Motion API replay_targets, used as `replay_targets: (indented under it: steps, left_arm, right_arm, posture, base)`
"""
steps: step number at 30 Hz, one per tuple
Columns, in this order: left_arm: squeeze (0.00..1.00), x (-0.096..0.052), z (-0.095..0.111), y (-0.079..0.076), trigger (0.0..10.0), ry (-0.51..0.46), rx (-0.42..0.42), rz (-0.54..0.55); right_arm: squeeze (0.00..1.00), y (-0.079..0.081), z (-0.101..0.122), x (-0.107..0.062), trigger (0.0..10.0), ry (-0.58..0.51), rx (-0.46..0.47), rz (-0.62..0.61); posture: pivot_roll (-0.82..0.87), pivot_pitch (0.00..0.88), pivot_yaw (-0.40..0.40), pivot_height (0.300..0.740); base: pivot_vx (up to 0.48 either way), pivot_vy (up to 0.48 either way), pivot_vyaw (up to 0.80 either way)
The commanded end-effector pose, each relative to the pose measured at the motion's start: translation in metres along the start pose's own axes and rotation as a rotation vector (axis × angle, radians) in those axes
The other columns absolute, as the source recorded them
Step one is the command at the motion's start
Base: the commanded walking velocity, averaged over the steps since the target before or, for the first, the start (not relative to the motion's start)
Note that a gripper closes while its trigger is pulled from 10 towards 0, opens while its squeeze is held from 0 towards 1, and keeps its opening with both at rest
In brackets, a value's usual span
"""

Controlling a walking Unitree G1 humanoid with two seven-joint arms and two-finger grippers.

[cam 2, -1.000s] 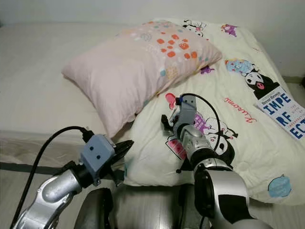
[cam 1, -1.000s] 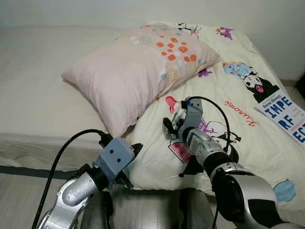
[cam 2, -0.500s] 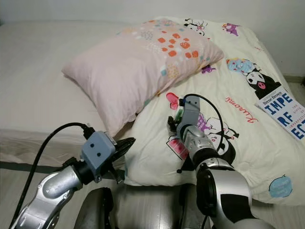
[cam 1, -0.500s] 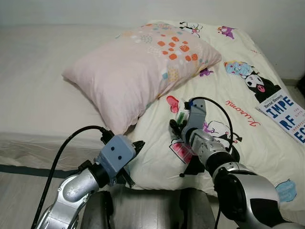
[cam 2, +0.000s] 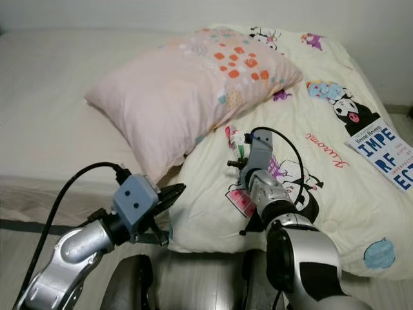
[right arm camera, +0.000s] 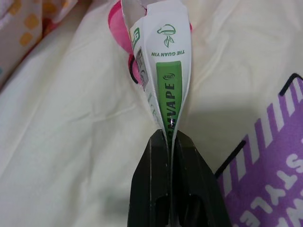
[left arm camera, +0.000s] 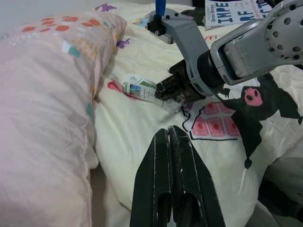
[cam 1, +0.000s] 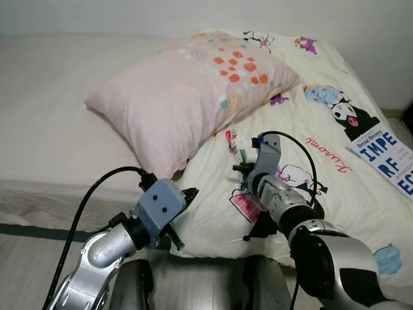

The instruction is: Clean up the room

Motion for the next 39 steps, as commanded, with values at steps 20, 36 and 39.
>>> replay_targets:
  steps: [20,36,39]
  left_arm:
    - [0.00,-0.008,-0.086,-0.010,10.0,0.453,-0.213,0.493]
    - [0.00,-0.038,-0.118,-0.010,10.0,0.654,-0.281,0.731]
    - [0.00,-0.037,-0.118,-0.010,10.0,0.654,-0.269,0.726]
  right_arm:
    - [0.00,0.024,-0.040,-0.025,10.0,-0.190,-0.312,0.219]
    - [0.00,-0.007,-0.072,-0.065,10.0,-0.247,-0.416,0.145]
    - [0.00,-0.008,-0.073,-0.067,10.0,-0.244,-0.428,0.139]
  posture:
    - [-0.01,0.000,-0.016,0.556]
    - [-0.01,0.000,-0.006,0.576]
    - [-0.01,0.000,-0.010,0.586]
  base:
    - [0.000,0.000,0.00]
    - [0.000,0.000,0.00]
    - [0.000,0.000,0.00]
Point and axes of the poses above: a point about 5 cm out from each wrist's last joint towards the gripper, its own x axis pointing out of the wrist towards the gripper, its own z axis along the axis of the wrist's last joint, y = z × x, the point moved 2 cm from there along x, pointing out of the wrist towards the gripper, and after that the axes turned 15 degrees about x, right-handed, at the moved point
